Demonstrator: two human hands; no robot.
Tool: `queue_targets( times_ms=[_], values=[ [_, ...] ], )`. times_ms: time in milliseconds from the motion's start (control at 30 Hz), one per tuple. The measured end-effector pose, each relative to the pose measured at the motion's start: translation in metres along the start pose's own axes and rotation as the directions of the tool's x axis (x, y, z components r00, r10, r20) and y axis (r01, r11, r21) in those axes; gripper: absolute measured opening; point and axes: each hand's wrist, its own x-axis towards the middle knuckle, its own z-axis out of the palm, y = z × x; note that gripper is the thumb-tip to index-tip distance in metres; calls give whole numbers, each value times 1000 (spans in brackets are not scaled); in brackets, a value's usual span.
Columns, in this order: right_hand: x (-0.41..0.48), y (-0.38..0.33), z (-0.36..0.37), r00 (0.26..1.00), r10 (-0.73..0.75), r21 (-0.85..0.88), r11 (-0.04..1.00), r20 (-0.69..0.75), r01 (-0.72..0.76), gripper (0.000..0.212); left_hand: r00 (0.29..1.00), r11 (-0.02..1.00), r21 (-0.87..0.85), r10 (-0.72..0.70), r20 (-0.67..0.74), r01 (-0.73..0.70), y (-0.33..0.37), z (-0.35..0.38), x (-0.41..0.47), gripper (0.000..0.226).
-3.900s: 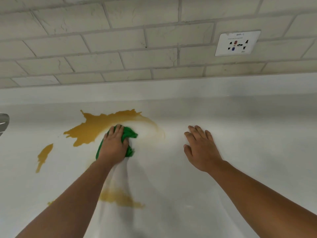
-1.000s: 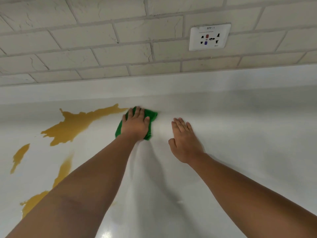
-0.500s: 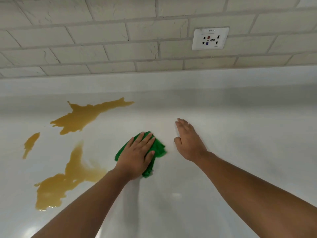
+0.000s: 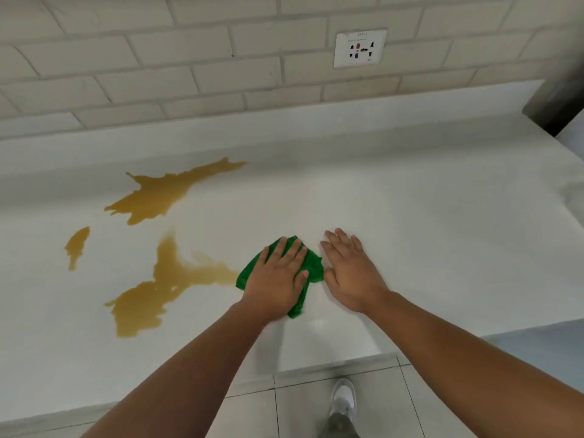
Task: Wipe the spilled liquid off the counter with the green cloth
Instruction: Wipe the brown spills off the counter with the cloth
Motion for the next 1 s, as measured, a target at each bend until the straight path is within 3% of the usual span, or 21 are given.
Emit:
queue_targets(
  times_ms=[167,367,433,633,767,833,1000],
  values=[
    [-7,-32,11,999,22,-63,998,41,-19,87,999,1000,10,27,-19,-27,-51,7,-83,62],
    [-18,-51,25,996,64,-78,995,62,-59,88,962,963,-12,-268,-55,268,-89,-1,-67,61],
    [-21,-52,29,996,65,-79,995,62,-60,87,957,958,-16,-287,-45,286,-73,-4,-45,60],
    [-22,-47,28,998,47,-49,998,42,-45,85,999,999,-10,42,-3,-42,-16,9,-73,60],
    [-24,-47,28,999,42,-61,997,25,-41,82,995,995,-22,101,-7,-101,-39,16,-125,61],
    [-24,-46,29,999,42,-63,997,25,-40,81,999,999,-22,45,-30,-45,-66,12,-130,63],
    [-25,-44,30,999,42,-32,999,19,-41,81,952,954,-31,-300,-61,298,-102,-5,-70,62]
  ],
)
